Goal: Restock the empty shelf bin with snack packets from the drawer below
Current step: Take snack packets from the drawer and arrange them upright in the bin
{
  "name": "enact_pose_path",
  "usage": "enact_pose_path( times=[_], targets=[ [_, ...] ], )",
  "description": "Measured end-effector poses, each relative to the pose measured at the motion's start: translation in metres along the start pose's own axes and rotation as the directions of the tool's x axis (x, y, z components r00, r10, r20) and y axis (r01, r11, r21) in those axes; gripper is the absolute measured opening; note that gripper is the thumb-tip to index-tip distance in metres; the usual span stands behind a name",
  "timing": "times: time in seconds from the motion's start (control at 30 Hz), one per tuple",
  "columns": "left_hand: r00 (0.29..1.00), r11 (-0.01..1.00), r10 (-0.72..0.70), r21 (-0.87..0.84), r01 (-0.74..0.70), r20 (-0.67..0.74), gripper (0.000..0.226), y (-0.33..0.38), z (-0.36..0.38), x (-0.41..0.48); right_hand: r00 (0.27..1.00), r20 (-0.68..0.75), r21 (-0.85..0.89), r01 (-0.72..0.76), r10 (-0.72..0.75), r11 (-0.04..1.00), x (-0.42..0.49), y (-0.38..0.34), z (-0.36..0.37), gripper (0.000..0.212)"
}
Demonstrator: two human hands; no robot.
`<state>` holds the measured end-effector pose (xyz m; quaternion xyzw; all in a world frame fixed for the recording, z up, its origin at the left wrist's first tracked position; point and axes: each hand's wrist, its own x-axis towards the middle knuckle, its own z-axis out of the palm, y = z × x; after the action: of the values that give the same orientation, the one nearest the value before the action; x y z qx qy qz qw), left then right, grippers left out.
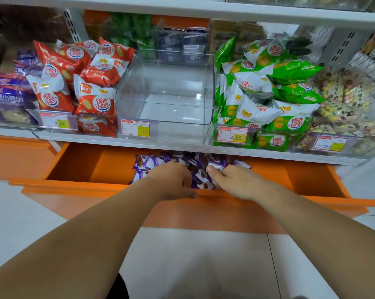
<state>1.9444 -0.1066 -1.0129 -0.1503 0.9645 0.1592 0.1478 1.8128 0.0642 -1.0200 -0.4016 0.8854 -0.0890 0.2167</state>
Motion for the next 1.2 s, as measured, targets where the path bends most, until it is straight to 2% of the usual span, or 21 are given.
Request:
enact_pose_path(
  times=[0.2,0.37,0.5,0.6,0.77,0.83,0.93,1.03,1.13,1.2],
  targets=[
    [0.994,0.993,0.050,-0.112,-0.038,0.102,0.033,-0.005,0.003,-0.013,0.990,0.138,0.066,-0.041,0.031,0.997,-0.007,-0.005,0.008,0.075],
    [0.986,0.996,0.046,-0.087,-0.032,0.161,0.037,0.002,0.004,-0.021,0.975,0.223,0.061,-0.036,0.021,0.998,-0.018,-0.011,0.010,0.082],
    [0.968,0.996,0.030,-0.087,-0.008,0.251,0.039,0.006,0.004,-0.028,0.956,0.282,0.037,-0.090,0.076,0.995,-0.025,-0.016,0.008,0.080],
    [0.951,0.993,0.043,-0.119,-0.006,0.307,0.042,0.009,0.007,-0.031,0.925,0.366,0.069,-0.138,0.104,0.988,-0.031,-0.020,0.006,0.084],
    [0.896,0.973,0.073,-0.227,0.032,0.438,0.035,0.007,0.008,-0.035,0.817,0.567,0.130,-0.217,0.107,0.967,-0.031,-0.022,-0.004,0.102],
    [0.921,0.967,0.096,-0.255,0.003,0.377,0.032,0.003,0.004,-0.034,0.854,0.513,0.153,-0.196,0.092,0.969,-0.025,-0.027,-0.011,0.097],
    [0.980,0.982,0.107,-0.174,-0.077,0.167,0.030,-0.002,-0.007,-0.036,0.947,0.319,0.157,-0.090,0.036,0.983,-0.021,-0.041,-0.025,0.091],
    [0.998,0.989,0.068,-0.134,-0.067,0.009,0.033,-0.010,-0.015,-0.043,0.988,0.149,0.150,0.026,-0.049,0.988,-0.020,-0.056,-0.032,0.088],
    [1.000,0.985,0.028,-0.168,-0.029,-0.005,0.034,-0.018,-0.018,-0.052,0.989,0.107,0.040,0.097,-0.101,0.994,-0.021,-0.069,-0.030,0.073],
    [1.000,0.993,0.020,-0.120,-0.018,0.016,0.033,-0.020,-0.018,-0.056,0.988,0.137,-0.026,0.073,-0.068,0.997,-0.022,-0.073,-0.026,0.069]
  ],
)
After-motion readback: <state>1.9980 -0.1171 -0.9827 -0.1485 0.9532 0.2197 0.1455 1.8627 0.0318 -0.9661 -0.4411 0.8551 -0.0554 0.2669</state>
